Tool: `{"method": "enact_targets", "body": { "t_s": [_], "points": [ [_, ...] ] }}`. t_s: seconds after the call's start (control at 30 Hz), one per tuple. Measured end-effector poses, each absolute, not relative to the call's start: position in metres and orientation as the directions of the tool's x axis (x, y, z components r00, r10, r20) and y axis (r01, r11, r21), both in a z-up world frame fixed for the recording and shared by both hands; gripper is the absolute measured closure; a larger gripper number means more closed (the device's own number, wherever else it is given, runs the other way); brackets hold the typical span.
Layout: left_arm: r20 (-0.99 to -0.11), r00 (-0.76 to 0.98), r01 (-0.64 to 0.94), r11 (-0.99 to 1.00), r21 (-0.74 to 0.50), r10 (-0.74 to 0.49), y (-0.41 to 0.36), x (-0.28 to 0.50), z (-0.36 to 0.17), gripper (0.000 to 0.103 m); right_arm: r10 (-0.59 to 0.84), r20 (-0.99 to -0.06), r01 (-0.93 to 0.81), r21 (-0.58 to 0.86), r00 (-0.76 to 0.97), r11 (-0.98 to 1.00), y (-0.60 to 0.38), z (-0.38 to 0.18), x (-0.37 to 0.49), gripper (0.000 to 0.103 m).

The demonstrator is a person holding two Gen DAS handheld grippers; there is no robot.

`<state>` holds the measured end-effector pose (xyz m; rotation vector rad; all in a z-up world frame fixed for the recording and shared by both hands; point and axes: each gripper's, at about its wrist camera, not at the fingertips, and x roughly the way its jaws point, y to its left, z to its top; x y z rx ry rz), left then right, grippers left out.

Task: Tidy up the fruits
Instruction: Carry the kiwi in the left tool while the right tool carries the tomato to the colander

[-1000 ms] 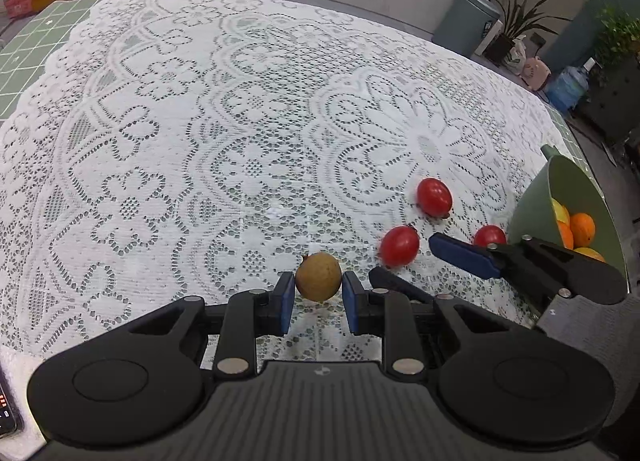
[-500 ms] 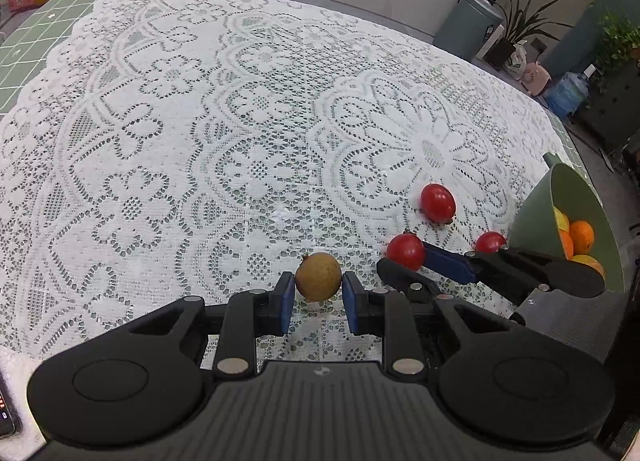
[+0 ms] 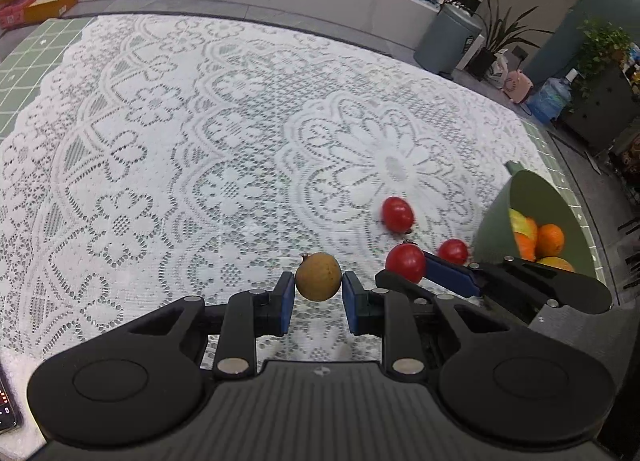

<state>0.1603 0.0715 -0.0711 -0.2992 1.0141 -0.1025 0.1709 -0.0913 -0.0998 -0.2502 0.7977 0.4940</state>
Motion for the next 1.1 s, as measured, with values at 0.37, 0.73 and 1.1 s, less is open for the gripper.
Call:
{"method": "enact_targets", "body": {
  "t_s": [0.37,0.73,1.1],
  "points": [
    [-0.785,0.573,0.022,0.962,-0.271,-0.234,0.043,0.146,-0.039,0.075,0.318,-0.68,-0.472,-0.047,0.661,0.88,-0.132,-0.063,0.146,0.078],
    [-0.762,0.587,0.134,0.962,-0.24,-0.272,-0.007,0.139,-0.017,0.075,0.235,-0.653,-0.366,-0.07,0.72,0.928,-0.194,-0.05,0.137,0.078],
    [-0.748,0.581,0.247,0.945,-0.213,-0.32,-0.06,0.146,-0.011,0.075,0.132,-0.639,-0.239,-0.083,0.757,0.967,-0.255,-0.05,0.144,0.078]
  ]
}}
